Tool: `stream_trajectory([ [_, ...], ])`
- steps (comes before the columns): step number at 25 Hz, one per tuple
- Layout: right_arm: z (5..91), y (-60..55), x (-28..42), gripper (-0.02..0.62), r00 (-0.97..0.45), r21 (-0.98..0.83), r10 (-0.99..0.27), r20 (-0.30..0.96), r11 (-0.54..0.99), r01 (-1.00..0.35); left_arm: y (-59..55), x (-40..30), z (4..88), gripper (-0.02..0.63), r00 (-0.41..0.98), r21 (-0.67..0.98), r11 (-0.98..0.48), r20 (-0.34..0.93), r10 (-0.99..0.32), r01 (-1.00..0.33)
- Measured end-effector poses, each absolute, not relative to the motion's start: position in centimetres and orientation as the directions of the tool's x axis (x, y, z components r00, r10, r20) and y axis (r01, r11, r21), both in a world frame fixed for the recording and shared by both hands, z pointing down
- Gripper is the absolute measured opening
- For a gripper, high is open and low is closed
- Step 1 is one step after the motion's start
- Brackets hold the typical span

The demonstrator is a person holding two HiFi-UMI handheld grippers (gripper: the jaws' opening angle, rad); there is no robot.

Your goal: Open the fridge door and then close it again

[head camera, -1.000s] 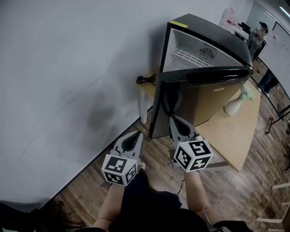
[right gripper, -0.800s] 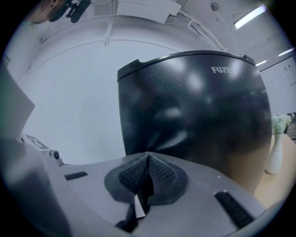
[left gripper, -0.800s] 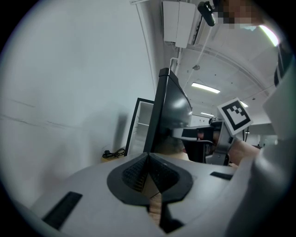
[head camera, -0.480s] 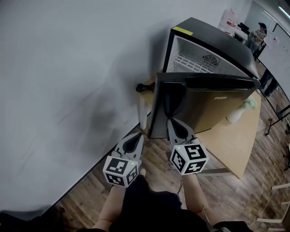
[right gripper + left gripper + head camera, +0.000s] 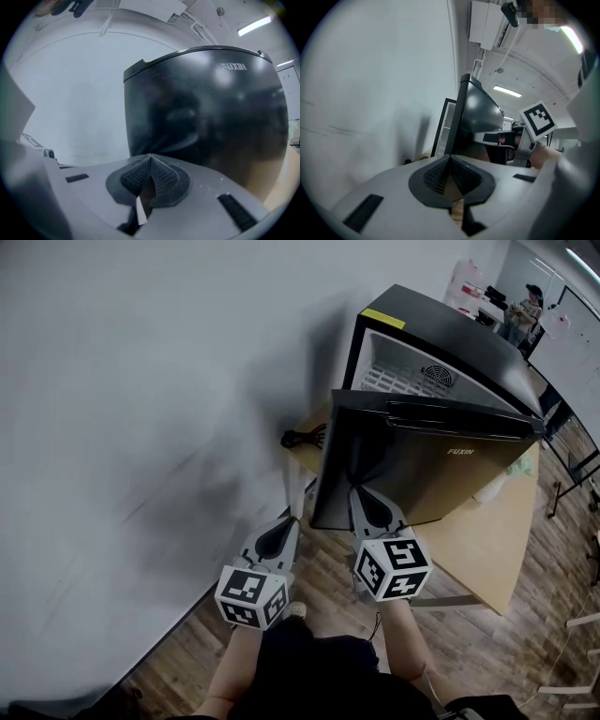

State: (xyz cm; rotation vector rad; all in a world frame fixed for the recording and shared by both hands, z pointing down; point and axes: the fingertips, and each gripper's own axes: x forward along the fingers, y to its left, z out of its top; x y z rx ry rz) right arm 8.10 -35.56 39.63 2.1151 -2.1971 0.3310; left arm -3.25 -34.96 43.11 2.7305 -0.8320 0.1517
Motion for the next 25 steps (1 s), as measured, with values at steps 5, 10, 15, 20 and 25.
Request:
stream_trajectory([
  [5,39.7,-37.4,8.8,-0.009,-0.015,-0.095,-0.978,0.207,-0.005,-0.995,-36.9,-2.9,43.1,0.006,0.839,0.238,-0.805,0.173,-0.515,-0.543],
  [10,39.6,-38.9,9.6,-0.009,0.021,-0.090,-0.977,0.211,-0.041,-0.995,-38.3,-2.5,42.9,0.006,0.851,0.232,-0.819,0.168,-0.497,-0.524],
  [15,39.7,-40.5,10.5,-0.009,0.061,-0.089,-0.976,0.209,-0.081,-0.993,-39.7,-2.2,43.3,0.006,0.859,0.237,-0.826,0.166,-0.484,-0.511],
  [20,39.7,-42.3,11.6,-0.009,0.092,-0.082,-0.973,0.211,-0.112,-0.990,-41.3,-1.9,43.5,0.006,0.863,0.244,-0.828,0.166,-0.478,-0.505],
  [25,39.8,-44.1,12.9,-0.009,0.120,-0.076,-0.969,0.213,-0.139,-0.987,-42.8,-2.0,44.3,0.006,0.857,0.256,-0.819,0.175,-0.484,-0.514],
])
